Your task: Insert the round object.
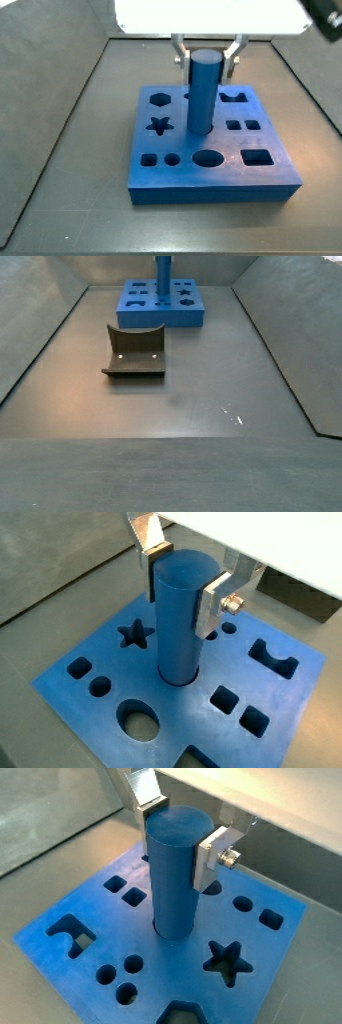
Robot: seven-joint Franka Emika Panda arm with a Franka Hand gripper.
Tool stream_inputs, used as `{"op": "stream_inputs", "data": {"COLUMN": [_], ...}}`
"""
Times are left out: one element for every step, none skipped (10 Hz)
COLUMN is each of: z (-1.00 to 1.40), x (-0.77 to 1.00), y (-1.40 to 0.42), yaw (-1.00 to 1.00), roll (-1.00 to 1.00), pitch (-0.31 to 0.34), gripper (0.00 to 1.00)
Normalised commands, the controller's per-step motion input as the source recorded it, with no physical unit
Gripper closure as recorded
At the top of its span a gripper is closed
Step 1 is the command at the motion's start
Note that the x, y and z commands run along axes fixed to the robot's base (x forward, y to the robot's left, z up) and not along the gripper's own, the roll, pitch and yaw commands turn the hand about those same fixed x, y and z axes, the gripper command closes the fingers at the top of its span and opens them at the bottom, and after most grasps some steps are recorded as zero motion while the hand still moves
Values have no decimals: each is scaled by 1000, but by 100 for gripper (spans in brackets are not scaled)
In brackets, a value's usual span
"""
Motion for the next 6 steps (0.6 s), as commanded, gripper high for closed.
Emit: {"op": "stream_inputs", "data": {"z": [-323,-320,-306,-74,-49,0], "x": [117,154,189,157,51,0], "y": [-26,-9,0,0,0,-20], "yaw": [0,0,0,0,0,0], "roll": [194,174,140,0,0,23], "pitch": [0,0,0,0,0,13], "gripper": [100,100,100,100,100,100]}}
